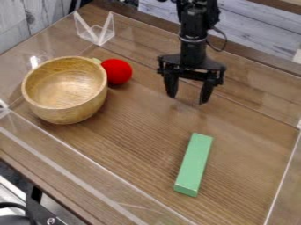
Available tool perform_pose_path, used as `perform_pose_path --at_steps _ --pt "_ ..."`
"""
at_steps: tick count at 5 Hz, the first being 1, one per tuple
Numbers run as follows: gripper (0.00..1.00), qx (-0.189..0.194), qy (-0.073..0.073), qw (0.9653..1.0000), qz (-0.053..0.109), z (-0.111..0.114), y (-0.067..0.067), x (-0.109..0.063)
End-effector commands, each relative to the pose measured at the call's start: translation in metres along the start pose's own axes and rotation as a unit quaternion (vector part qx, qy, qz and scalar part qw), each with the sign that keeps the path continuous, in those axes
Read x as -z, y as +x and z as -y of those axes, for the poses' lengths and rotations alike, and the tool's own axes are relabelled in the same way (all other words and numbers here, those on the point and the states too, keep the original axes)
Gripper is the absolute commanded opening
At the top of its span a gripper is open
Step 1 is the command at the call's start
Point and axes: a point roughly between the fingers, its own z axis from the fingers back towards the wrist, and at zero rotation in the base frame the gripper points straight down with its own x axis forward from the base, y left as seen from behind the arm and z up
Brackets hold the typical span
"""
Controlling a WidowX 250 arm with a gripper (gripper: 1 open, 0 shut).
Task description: Remove the green block from the brown bowl and put it on the table
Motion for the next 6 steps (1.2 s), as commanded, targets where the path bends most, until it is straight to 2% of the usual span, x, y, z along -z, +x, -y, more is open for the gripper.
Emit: perform_pose_path --at_steps 1,3,5,6 --pt "1.00 -0.004 -0.018 0.9982 0.057 -0.006 0.017 -0.045" --pt "1.00 0.009 -0.018 0.9966 0.080 -0.032 0.009 -0.043" --pt "1.00 0.032 -0.016 0.9944 0.099 -0.084 0.003 -0.064" --pt "0.00 -0.028 -0.004 0.9936 0.109 -0.106 0.008 -0.083"
